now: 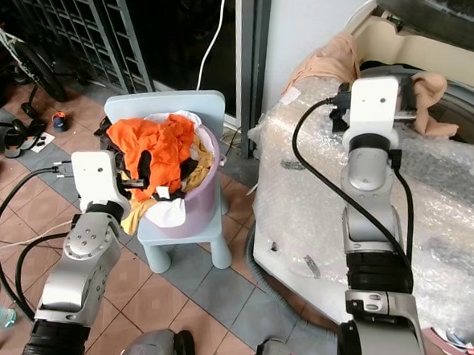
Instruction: Clothes washing
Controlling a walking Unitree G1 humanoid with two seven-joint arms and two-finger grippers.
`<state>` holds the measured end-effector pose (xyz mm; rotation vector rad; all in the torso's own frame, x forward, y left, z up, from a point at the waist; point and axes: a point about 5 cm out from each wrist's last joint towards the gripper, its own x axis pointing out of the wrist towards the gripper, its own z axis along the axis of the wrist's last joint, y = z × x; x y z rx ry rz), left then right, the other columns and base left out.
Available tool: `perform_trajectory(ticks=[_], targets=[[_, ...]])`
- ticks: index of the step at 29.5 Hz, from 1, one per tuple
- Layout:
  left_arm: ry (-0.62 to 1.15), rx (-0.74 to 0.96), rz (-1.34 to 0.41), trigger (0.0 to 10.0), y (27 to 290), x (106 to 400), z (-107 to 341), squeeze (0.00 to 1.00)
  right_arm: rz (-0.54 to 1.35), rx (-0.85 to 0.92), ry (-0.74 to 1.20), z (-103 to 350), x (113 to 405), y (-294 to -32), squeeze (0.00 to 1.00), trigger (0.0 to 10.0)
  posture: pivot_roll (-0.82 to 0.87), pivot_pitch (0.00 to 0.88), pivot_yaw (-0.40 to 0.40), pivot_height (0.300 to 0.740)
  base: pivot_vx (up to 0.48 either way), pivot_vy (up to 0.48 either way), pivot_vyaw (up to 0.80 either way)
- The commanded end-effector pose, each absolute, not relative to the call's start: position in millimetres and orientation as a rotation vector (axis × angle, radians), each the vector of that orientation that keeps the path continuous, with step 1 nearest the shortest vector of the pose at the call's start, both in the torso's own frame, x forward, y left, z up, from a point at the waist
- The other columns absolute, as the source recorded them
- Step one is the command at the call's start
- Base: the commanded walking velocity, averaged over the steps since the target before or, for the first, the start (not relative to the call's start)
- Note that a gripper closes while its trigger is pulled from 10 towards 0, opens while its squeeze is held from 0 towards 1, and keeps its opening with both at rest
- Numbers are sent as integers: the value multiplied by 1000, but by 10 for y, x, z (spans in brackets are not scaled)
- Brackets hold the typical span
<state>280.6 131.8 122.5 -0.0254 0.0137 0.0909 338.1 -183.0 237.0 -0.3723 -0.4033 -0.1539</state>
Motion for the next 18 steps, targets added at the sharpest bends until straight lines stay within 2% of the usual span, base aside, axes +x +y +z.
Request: perform_trajectory(ticks=[1, 2, 3, 4, 5, 10, 18], targets=[[27, -32, 93, 10000, 1326, 2785, 1208, 0, -42, -343, -412, 2320, 3324, -1626, 984, 10000, -31, 94, 99, 740, 0, 398, 0], [29, -35, 92, 10000, 1328, 2784, 1205, 0, -2, -317, -397, 2258, 3294, -1554, 812, 10000, -26, 91, 98, 740, 0, 480, 0], [30, -36, 92, 10000, 1332, 2784, 1202, 0, 27, -306, -380, 2196, 3272, -1498, 153, 10000, -26, 91, 98, 740, 0, 480, 0], [29, -34, 93, 10000, 1334, 2783, 1202, 0, 42, -300, -370, 2156, 3254, -1466, 153, 10000, -22, 88, 96, 740, 0, 480, 0], [27, -31, 94, 10000, 1335, 2781, 1205, 0, 60, -288, -359, 2112, 3230, -1428, 0, 10000, -22, 88, 96, 740, 0, 480, 0], [28, -29, 94, 10000, 1337, 2779, 1204, 0, 93, -274, -336, 2057, 3203, -1361, 0, 10000, -22, 88, 96, 740, 0, 477, 0], [-7, -28, 58, 10000, 1320, 2778, 1239, 0, 127, -273, -315, 2003, 3177, -1327, 0, 10000, -18, 80, 89, 740, 0, 0, 0]])
